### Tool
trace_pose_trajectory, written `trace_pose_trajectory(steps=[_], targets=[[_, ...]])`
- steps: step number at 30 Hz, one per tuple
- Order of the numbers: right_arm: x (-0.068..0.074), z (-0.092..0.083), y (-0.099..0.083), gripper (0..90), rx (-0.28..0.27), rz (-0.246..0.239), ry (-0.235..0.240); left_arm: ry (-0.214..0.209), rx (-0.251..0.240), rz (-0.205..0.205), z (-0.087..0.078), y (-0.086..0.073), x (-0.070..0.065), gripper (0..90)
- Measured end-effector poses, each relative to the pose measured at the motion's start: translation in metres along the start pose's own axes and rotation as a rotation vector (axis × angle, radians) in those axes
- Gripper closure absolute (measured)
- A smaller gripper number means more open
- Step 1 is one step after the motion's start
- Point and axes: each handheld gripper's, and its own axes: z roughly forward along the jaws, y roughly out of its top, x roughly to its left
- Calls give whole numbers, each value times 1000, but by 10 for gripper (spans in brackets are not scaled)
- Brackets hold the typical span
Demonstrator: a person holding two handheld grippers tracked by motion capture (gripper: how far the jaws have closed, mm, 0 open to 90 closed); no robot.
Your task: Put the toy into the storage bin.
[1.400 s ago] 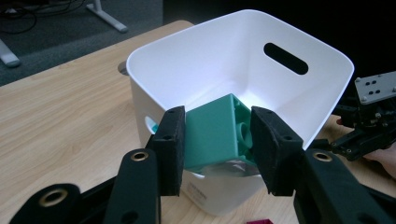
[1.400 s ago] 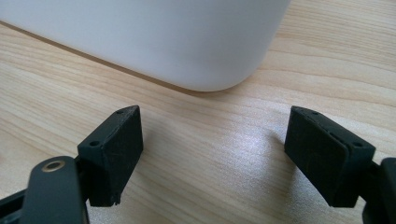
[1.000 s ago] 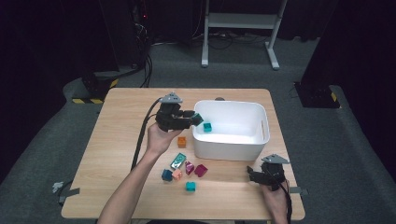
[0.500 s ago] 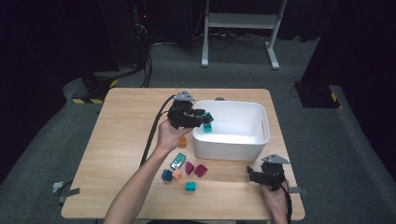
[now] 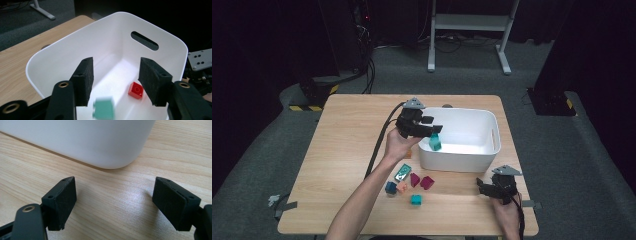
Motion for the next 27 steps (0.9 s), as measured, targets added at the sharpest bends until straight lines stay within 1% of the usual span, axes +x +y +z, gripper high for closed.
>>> trace_pose_trajectory(steps=[3, 4, 10, 13, 19, 21, 27], targets=[[0, 0, 0, 192, 0, 1, 0, 7, -6, 7, -3, -1, -1, 432], [0, 0, 0, 192, 0, 1, 0, 8, -12, 2, -5, -2, -1, 429], [0, 0, 0, 192, 0, 1, 0, 27, -22, 3, -15, -8, 1, 412], [0, 0, 0, 192, 0, 1, 1, 33, -27, -6, -19, -10, 2, 401], [0, 0, 0, 192, 0, 1, 0, 68, -43, -10, -31, -18, 5, 392], [0, 0, 0, 192, 0, 1, 0, 83, -50, -20, -37, -22, 8, 390], [0, 0, 0, 192, 0, 1, 0, 109, -60, -47, -49, -31, 17, 387]])
